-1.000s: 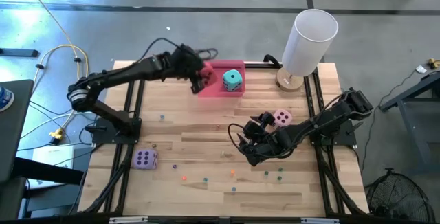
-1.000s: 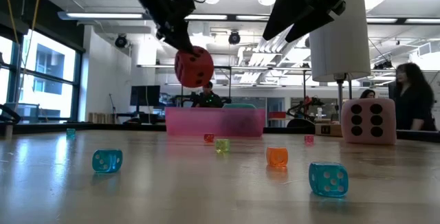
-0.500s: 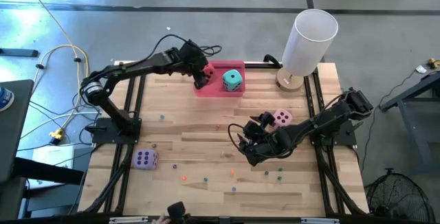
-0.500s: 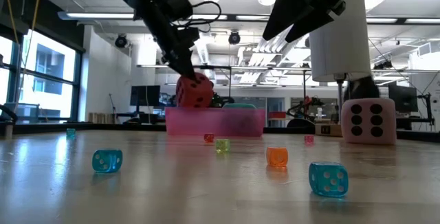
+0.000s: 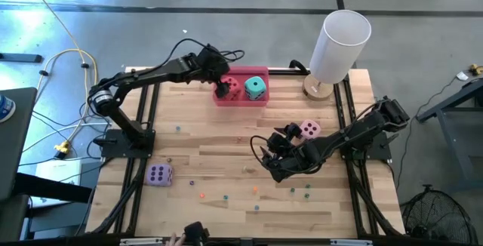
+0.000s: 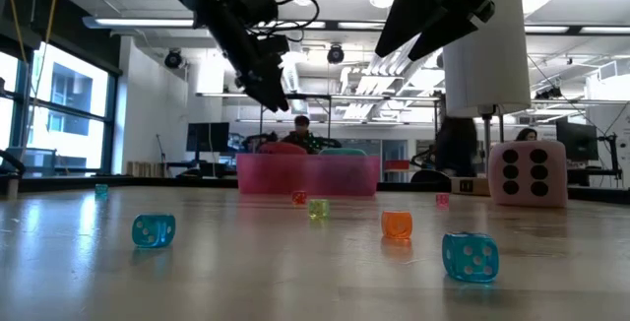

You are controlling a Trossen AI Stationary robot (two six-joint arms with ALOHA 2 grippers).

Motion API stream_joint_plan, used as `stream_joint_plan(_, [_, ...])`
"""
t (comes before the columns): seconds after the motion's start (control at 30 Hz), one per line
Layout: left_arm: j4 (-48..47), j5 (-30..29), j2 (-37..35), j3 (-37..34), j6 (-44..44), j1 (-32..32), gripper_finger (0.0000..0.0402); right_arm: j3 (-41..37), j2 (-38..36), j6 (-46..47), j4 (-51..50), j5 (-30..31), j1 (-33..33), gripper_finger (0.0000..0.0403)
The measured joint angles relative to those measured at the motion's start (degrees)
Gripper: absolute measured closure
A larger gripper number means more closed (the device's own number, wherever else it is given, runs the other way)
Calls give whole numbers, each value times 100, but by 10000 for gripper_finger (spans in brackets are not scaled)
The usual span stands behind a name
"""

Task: Pick & Place Dice
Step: Put the small red dice into the pink bin

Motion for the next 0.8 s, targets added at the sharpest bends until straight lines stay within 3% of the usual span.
stream_joint_plan(0.2, [-37,-31,-463,-2,9,-66,49,0,0,4,-69,-2,0,3])
stream_joint_plan(0.4, [-936,1,-1327,-2,-9,-127,49,-117,-2,215,-320,-311,-20,3])
stream_joint_plan(0.57, [-1778,828,-1926,-143,-338,-122,49,-930,-138,484,-145,-485,-59,3])
stream_joint_plan(0.8, [-1700,1768,-2315,-1120,-426,-133,49,-2271,-595,9,1508,-1088,-550,3])
